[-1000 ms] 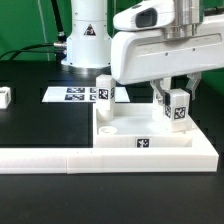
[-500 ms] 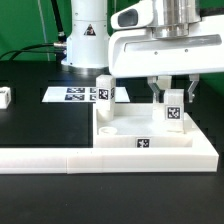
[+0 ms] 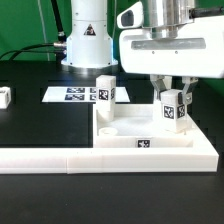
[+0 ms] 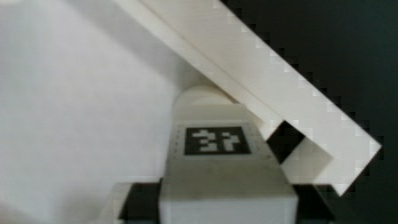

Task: Assemble square table

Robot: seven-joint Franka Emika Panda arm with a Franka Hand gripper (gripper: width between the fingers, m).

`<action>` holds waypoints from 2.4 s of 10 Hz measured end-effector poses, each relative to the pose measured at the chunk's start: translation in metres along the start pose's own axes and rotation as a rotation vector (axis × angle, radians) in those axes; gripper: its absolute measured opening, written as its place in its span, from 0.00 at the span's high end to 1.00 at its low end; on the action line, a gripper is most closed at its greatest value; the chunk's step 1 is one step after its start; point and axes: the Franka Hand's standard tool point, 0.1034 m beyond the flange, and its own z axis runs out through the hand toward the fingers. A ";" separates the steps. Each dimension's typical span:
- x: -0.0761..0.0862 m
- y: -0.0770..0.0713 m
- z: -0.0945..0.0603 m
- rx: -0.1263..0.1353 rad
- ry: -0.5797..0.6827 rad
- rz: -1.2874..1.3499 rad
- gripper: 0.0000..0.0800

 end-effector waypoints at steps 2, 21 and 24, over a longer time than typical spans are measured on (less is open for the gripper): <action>0.000 0.000 0.000 0.006 -0.009 0.105 0.63; -0.001 0.001 0.002 -0.021 -0.012 -1.196 0.34; 0.000 0.002 0.002 -0.026 -0.011 -1.291 0.64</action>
Offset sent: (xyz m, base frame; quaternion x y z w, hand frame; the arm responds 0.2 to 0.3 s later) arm 0.0000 0.0000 0.0000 0.0000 0.0000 -0.0650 0.9979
